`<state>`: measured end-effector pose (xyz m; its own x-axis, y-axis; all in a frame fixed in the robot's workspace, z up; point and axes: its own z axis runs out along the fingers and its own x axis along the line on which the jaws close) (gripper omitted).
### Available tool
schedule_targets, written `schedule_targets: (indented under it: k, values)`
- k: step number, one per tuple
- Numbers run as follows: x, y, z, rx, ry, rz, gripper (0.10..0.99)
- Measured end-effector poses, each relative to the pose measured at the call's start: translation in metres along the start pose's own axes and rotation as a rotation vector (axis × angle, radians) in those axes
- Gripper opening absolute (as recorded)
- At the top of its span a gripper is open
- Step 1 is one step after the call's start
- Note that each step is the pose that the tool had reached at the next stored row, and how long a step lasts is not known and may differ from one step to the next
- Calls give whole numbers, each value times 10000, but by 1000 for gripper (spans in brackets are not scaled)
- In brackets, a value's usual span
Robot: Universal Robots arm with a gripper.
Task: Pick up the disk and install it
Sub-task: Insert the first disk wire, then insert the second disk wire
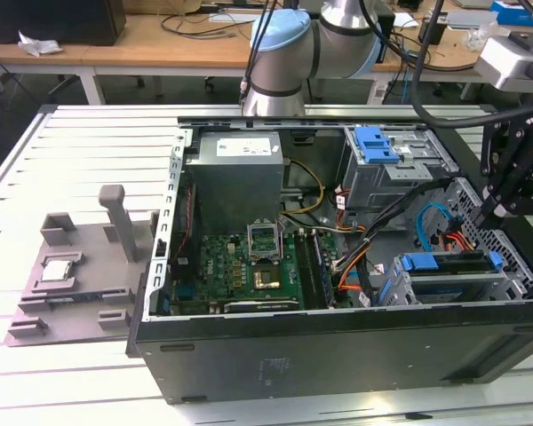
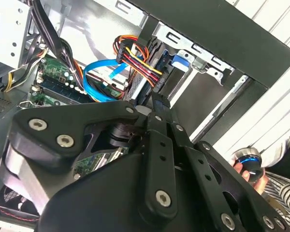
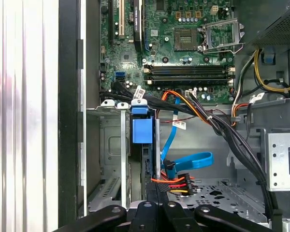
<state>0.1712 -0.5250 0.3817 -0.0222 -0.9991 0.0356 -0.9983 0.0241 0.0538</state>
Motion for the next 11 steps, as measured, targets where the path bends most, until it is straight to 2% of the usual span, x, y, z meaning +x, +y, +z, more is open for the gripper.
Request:
schedule_targets:
  k: [4,5,6,7,9,11]
  values:
    - [0,0,-1,0,1,0,114]
    - [0,0,-2,0,0,0,173]
    - [0,0,-2,0,0,0,294]
    - [0,0,-3,0,2,1,361]
    - [-24,3,-2,0,1,-9,361]
    - [-108,43,6,3,4,-67,361]
